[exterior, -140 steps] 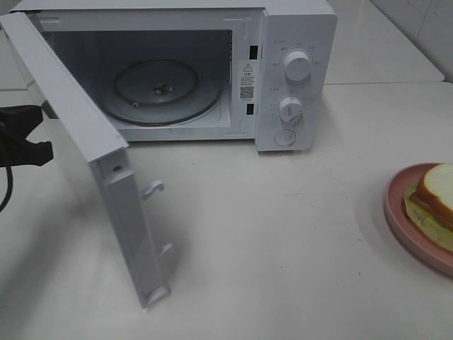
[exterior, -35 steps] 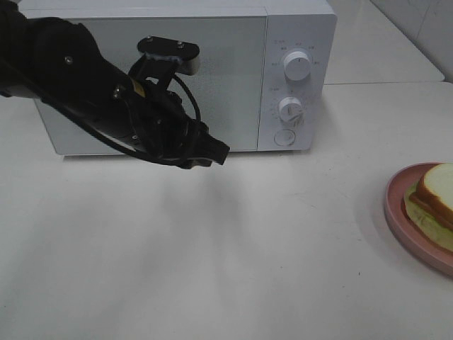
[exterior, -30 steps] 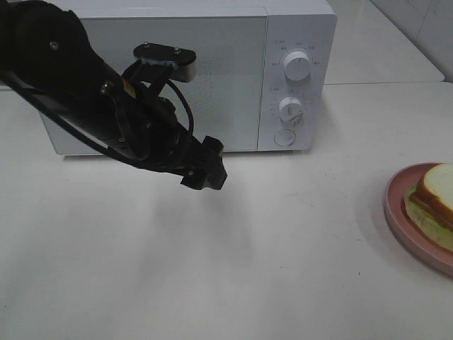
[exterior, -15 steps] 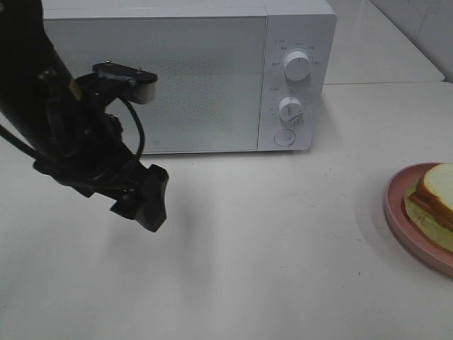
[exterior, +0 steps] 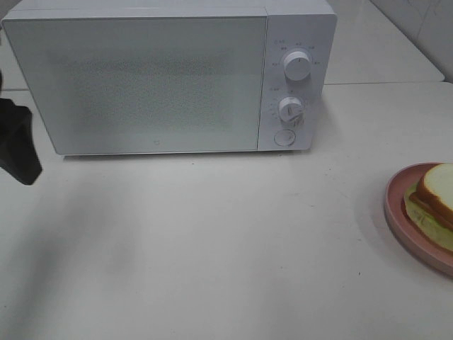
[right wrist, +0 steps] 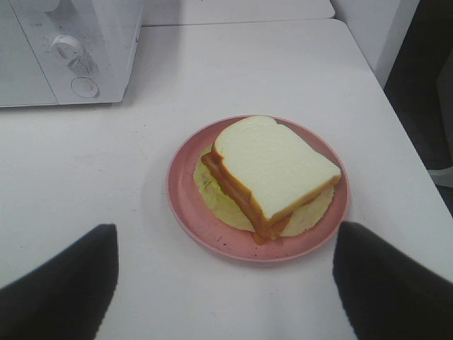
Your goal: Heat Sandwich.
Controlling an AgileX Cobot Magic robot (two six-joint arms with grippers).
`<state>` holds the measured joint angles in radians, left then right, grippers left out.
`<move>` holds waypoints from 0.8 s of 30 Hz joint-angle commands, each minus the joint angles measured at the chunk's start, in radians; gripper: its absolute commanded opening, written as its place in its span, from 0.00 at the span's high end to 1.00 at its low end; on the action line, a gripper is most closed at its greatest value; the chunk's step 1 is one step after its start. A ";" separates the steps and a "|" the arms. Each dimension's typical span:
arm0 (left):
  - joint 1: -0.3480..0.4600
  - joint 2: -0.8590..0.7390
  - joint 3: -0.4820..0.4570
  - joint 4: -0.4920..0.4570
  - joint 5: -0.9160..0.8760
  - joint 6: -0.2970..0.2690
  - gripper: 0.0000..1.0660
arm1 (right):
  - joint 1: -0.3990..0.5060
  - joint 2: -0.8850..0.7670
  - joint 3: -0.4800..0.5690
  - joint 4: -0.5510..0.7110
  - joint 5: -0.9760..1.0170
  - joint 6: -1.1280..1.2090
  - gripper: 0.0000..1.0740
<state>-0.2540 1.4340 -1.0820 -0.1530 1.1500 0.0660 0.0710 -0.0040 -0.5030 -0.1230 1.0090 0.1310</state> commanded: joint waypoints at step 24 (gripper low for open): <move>0.314 -0.549 0.315 0.026 0.016 0.007 0.07 | -0.008 -0.027 0.002 0.001 -0.013 -0.007 0.30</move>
<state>0.0550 0.9290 -0.7890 -0.1200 1.1900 0.0710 0.0710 -0.0040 -0.5030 -0.1230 1.0090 0.1310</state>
